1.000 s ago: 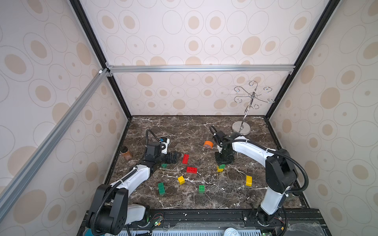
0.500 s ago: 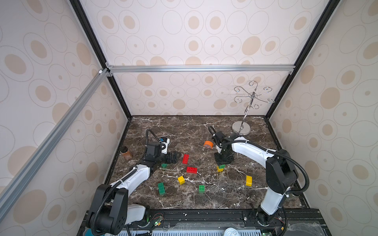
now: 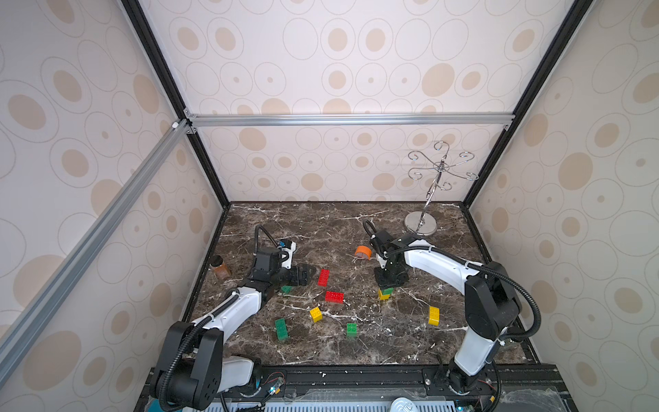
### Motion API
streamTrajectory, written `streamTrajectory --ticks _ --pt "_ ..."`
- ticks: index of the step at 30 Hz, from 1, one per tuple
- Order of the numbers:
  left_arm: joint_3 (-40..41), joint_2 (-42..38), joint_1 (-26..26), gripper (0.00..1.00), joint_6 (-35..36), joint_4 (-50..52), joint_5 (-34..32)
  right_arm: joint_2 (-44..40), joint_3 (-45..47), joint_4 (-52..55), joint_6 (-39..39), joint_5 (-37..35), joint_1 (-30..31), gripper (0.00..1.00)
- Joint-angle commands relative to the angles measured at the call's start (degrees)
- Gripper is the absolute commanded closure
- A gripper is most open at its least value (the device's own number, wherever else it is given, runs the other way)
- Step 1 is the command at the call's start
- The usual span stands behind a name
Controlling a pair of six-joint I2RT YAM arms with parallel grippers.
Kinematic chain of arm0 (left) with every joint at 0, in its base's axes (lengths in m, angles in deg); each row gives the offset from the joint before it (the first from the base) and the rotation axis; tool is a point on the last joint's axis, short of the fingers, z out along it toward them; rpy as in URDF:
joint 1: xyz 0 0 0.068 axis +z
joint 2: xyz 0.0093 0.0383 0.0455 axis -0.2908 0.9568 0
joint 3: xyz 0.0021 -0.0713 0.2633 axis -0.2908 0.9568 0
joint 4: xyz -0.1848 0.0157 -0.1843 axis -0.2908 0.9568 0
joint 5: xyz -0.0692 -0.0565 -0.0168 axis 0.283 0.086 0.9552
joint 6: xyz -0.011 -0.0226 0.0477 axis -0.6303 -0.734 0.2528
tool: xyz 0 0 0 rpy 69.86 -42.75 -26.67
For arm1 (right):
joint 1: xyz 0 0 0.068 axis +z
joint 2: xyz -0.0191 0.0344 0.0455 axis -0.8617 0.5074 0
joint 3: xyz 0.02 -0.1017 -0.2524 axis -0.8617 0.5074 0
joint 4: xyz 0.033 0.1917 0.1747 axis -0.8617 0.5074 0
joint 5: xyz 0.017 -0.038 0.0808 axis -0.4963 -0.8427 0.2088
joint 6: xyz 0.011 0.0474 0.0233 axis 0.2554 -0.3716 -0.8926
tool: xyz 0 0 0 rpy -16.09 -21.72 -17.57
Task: Assemble an ice cream with lego
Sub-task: Assemble the lego brick with the lego brick.
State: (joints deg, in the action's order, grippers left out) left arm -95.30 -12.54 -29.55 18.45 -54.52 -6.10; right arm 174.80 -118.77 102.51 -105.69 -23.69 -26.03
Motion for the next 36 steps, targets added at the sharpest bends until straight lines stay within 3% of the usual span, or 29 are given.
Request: streamTrajectory --ticks 1,31,36 --pt "-2.0 0.2 -0.2 0.0 1.5 0.8 -0.1 0.1 -0.3 1.8 0.5 -0.4 0.5 1.0" --pt "-2.1 0.2 -0.1 0.0 1.8 1.2 -0.1 7.3 0.5 4.0 0.4 -2.1 0.4 1.0" --pt "-2.1 -0.2 -0.2 0.0 1.4 1.4 -0.9 9.6 1.6 2.1 -7.0 -0.2 0.3 1.0"
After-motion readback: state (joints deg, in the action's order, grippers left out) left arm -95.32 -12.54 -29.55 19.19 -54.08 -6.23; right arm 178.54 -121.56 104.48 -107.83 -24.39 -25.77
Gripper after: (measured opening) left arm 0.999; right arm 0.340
